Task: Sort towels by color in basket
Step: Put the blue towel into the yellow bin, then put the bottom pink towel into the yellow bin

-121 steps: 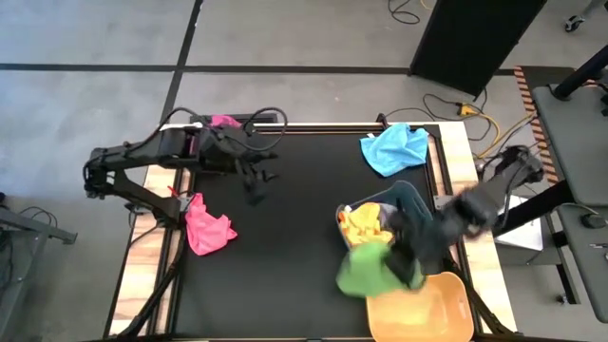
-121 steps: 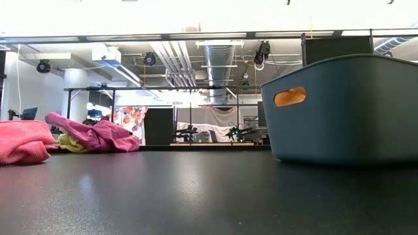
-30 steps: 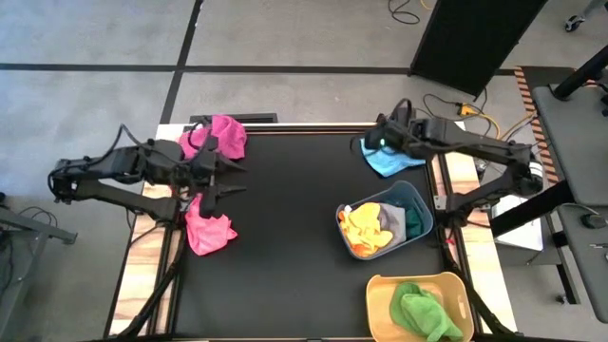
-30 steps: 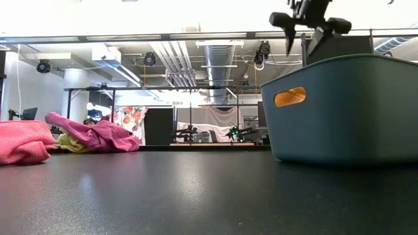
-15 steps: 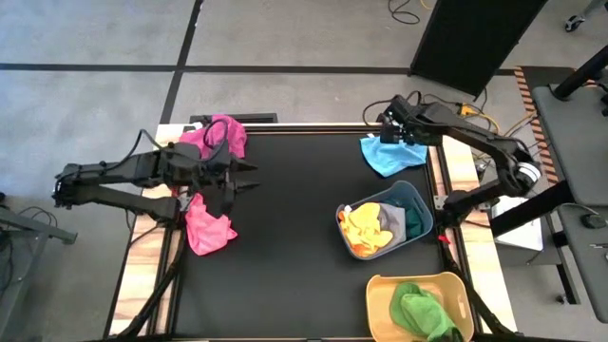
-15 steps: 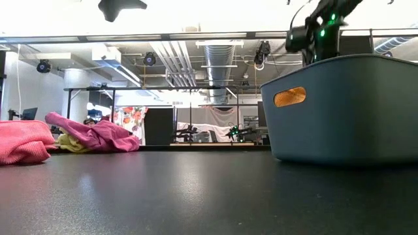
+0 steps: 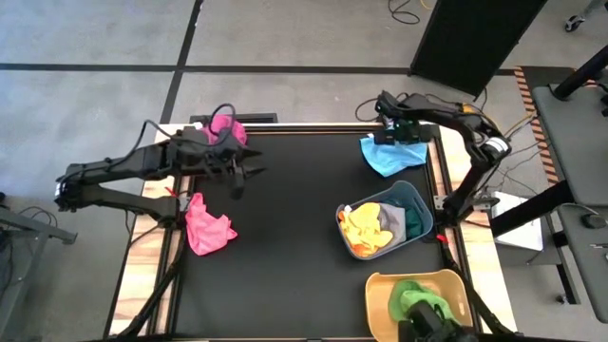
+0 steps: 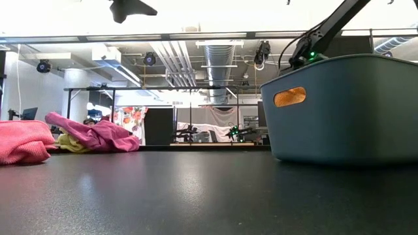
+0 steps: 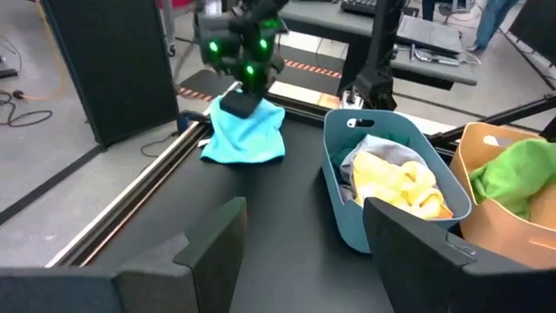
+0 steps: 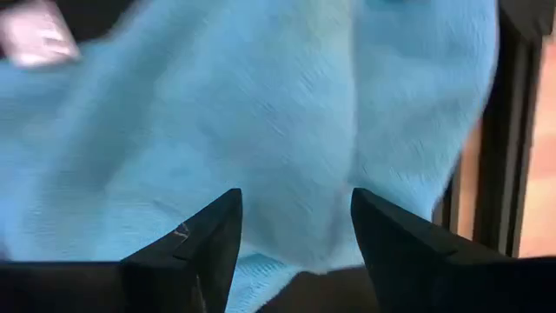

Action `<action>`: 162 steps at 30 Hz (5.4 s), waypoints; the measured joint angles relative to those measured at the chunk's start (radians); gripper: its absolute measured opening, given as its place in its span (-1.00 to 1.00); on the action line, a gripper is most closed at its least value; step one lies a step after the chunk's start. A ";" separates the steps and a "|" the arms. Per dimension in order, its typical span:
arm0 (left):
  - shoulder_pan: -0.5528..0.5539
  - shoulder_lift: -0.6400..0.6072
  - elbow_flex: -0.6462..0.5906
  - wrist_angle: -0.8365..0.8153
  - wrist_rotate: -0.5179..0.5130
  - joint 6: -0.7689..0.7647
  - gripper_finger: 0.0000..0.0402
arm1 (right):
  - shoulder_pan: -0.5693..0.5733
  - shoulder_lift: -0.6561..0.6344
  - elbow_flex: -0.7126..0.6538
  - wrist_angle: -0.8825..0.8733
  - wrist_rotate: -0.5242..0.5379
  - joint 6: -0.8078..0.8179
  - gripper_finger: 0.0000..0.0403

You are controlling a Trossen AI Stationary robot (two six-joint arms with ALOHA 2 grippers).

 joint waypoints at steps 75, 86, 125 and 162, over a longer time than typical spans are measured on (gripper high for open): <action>0.000 -0.190 -0.001 -0.131 0.025 0.045 0.08 | 1.701 -0.269 0.141 0.121 -0.659 1.022 -0.95; 0.000 -0.138 -0.001 -0.138 0.026 0.047 0.08 | 1.665 -0.082 0.110 0.115 -0.480 0.868 -0.93; -0.001 -0.227 -0.062 -0.393 0.029 -0.024 0.08 | 1.759 -0.076 -0.123 0.092 -0.677 1.201 0.15; -0.011 -0.264 -0.373 -0.669 0.095 -0.503 0.23 | 1.589 -0.350 0.148 0.014 -0.333 0.985 0.68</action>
